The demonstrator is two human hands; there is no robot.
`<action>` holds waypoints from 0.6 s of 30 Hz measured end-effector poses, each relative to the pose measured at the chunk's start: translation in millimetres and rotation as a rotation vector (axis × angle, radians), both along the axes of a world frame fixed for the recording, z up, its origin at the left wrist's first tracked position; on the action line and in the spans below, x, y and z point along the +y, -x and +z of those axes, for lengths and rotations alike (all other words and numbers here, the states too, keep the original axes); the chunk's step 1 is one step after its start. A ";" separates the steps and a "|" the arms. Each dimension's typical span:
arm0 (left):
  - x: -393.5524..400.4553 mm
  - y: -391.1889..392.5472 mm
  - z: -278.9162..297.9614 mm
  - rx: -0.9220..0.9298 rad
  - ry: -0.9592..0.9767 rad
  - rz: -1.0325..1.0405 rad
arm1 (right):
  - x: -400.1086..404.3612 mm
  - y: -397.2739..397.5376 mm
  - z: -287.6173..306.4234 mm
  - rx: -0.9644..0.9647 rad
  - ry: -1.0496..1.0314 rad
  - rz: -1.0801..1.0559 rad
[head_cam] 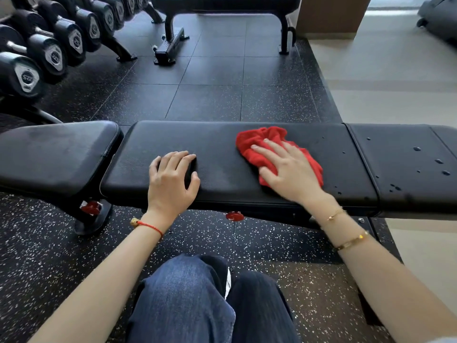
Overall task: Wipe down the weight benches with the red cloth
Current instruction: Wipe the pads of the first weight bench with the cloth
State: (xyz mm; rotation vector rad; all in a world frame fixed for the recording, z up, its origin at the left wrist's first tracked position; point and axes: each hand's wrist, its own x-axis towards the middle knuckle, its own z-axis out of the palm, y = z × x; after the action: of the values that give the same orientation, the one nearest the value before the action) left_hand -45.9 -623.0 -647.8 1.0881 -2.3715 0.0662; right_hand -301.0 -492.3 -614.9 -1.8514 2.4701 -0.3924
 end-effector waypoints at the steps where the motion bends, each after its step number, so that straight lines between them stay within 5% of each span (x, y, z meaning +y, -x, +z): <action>1: 0.3 0.1 -0.2 0.001 0.002 0.002 | -3.8 15.1 0.3 0.014 -0.009 -0.074; 6: 1.3 2.6 2.1 0.012 0.000 0.013 | -54.7 40.7 10.3 -0.023 -0.091 -0.320; 13: 2.2 1.1 4.0 0.014 -0.009 0.006 | -56.5 -43.3 1.9 -0.013 -0.016 0.073; 18: 0.1 -0.6 2.9 0.017 -0.010 -0.005 | -23.8 12.8 -2.1 0.016 0.028 0.016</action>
State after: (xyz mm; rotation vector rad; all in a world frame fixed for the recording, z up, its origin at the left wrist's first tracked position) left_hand -45.3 -622.9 -645.0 1.0824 -2.3617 0.0432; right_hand -313.8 -516.1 -617.0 -1.8910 2.4703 -0.4154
